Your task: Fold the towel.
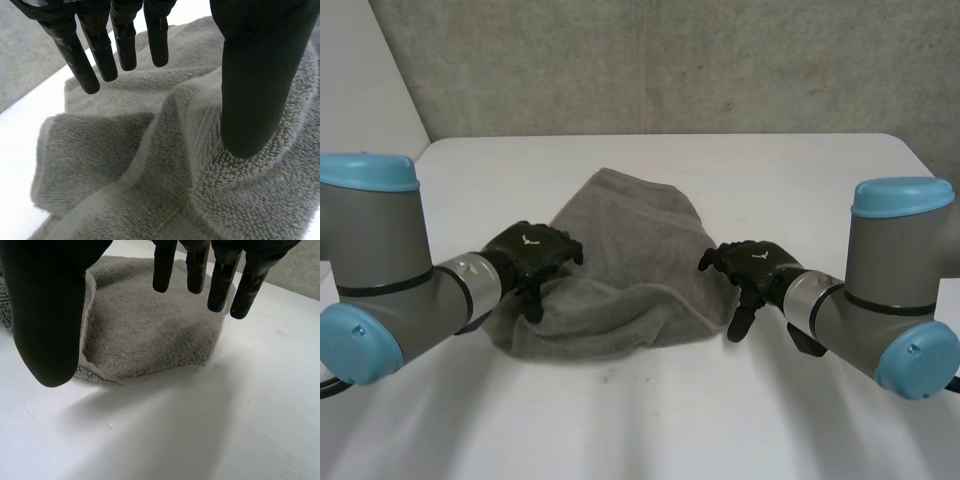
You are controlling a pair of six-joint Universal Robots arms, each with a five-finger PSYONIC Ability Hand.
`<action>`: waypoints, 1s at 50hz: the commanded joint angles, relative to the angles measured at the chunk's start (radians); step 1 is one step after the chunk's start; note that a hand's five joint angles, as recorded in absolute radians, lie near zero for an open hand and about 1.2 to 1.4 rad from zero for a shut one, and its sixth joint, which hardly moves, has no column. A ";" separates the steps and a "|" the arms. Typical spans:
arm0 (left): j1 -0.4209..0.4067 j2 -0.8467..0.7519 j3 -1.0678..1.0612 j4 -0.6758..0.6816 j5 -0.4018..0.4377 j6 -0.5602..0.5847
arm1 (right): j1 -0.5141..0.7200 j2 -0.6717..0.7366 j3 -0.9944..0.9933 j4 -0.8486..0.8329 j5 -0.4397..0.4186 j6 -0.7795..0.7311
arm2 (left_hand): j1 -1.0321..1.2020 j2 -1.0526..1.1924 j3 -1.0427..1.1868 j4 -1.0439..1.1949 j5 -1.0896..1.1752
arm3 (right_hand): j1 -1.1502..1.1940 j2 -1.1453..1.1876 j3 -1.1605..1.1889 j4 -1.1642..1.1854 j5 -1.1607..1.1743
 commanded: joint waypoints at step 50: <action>-0.016 0.244 0.333 -0.035 -0.069 -0.164 | -0.026 -0.225 -0.393 -0.071 -0.037 0.271 | 1.017 1.017 1.018 1.017 1.018 | 1.102 1.130 1.134 1.133 1.133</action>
